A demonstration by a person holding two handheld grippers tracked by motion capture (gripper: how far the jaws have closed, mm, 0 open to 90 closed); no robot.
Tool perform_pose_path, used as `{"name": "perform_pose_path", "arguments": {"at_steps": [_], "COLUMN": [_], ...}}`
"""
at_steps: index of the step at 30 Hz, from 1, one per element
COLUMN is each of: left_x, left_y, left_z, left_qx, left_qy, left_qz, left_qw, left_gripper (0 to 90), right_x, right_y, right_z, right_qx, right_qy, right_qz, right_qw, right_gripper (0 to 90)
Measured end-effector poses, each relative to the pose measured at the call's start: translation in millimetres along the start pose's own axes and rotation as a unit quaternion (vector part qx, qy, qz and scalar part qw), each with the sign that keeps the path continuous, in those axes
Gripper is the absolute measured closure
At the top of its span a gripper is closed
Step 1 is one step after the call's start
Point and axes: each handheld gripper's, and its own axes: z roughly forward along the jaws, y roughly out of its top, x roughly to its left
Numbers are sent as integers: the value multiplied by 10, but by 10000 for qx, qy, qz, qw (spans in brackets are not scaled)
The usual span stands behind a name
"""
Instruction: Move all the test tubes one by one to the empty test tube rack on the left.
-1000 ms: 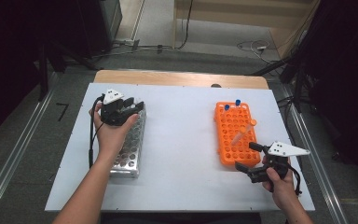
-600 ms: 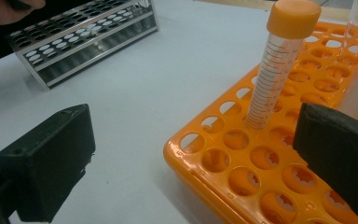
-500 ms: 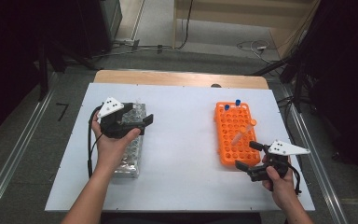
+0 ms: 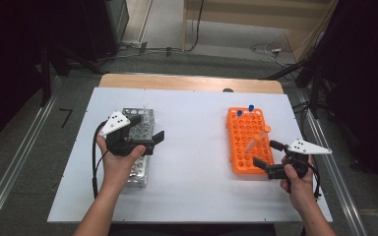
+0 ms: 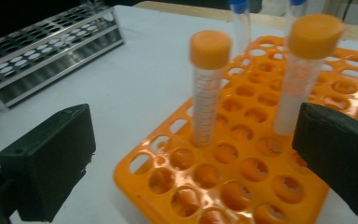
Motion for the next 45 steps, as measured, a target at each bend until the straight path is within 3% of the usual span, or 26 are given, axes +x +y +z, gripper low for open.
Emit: {"name": "perform_pose_path", "arguments": {"at_steps": [4, 9, 12, 22, 27, 29, 33, 41, 45], "left_x": [-15, -67, -95, -122, -134, -145, -170, -191, -202], "left_y": [-14, -35, -47, -66, -85, -94, -116, -142, -156], "left_z": [13, 66, 99, 135, 151, 160, 183, 191, 201], "left_qx": [18, 93, 122, 166, 188, 208, 234, 265, 293], "left_qy": [-56, -174, -219, -266, -302, -311, -320, -334, -343], "left_qz": [1, 45, 64, 66, 64, 69, 69, 43, 41], "left_qw": [10000, 9998, 9997, 9995, 9993, 9993, 9992, 9991, 9990], "left_gripper": [0, 0, 0, 0, 0, 0, 0, 0, 0], "right_x": [-78, -156, -236, -484, -521, -529, -532, -481, -497], "right_y": [75, 204, 248, 252, 209, 185, 107, 50, 10], "right_z": [-17, -31, 2, 146, 214, 255, 348, 442, 464], "right_qx": [-47, -240, -210, -236, -186, -89, 132, 341, 358], "right_qy": [-82, -172, -266, -373, -397, -311, -363, -411, -520], "right_qz": [169, 236, 260, 519, 580, 565, 587, 305, 369], "right_qw": [9998, 9993, 9991, 9977, 9974, 9979, 9975, 9981, 9973], "right_gripper": [0, 0, 0, 46, 156, 196, 321, 525, 632]}}
